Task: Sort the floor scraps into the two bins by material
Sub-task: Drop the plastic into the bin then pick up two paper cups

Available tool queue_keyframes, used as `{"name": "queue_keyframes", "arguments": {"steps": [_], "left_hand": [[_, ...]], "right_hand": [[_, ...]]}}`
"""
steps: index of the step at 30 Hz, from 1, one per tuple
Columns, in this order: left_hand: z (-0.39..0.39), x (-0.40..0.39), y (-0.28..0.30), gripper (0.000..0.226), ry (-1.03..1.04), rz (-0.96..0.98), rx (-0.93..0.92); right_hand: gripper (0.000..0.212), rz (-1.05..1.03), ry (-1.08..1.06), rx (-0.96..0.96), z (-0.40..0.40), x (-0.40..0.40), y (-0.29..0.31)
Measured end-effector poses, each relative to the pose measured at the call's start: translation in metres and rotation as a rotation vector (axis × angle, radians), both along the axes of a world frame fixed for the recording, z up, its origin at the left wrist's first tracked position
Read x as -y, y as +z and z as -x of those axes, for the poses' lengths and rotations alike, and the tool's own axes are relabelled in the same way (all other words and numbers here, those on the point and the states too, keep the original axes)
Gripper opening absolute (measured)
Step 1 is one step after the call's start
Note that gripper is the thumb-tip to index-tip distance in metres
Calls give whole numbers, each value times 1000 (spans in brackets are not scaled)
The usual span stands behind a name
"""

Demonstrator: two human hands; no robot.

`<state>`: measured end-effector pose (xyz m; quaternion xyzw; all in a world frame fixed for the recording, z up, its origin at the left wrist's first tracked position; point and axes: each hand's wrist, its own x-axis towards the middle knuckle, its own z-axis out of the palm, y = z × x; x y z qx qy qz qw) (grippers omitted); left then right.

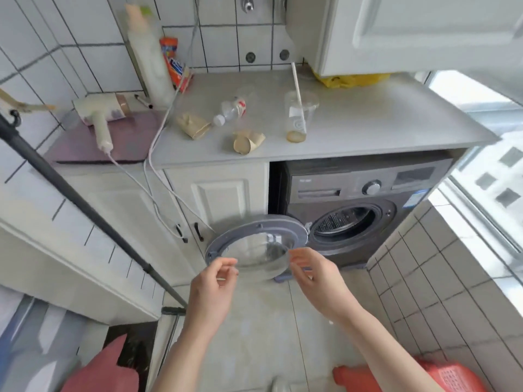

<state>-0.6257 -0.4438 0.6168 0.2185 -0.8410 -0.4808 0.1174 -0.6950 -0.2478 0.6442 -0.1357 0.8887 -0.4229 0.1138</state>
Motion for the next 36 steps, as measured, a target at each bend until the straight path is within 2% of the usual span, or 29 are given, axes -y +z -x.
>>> {"name": "queue_keyframes", "arguments": {"steps": [7, 10, 16, 21, 26, 30, 32, 36], "left_hand": [[106, 45, 21, 18, 7, 52, -41], [148, 68, 33, 13, 16, 83, -71], [231, 123, 62, 19, 30, 171, -150], [307, 179, 70, 23, 122, 307, -170], [372, 217, 57, 30, 152, 450, -53], [407, 238, 55, 52, 49, 563, 103], [419, 247, 54, 58, -4, 567, 198], [426, 256, 48, 57, -56, 471, 322]], "right_hand": [[26, 45, 26, -38, 115, 46, 32], [28, 65, -7, -36, 154, 67, 43], [28, 114, -138, -44, 222, 118, 62], [48, -21, -224, 65, 275, 162, 55], [58, -85, -326, 107, 306, 194, 44], [66, -188, -351, 117, 315, 211, 40], [65, -221, -352, 127, 319, 215, 40], [63, -226, -348, 130, 323, 220, 41]]}}
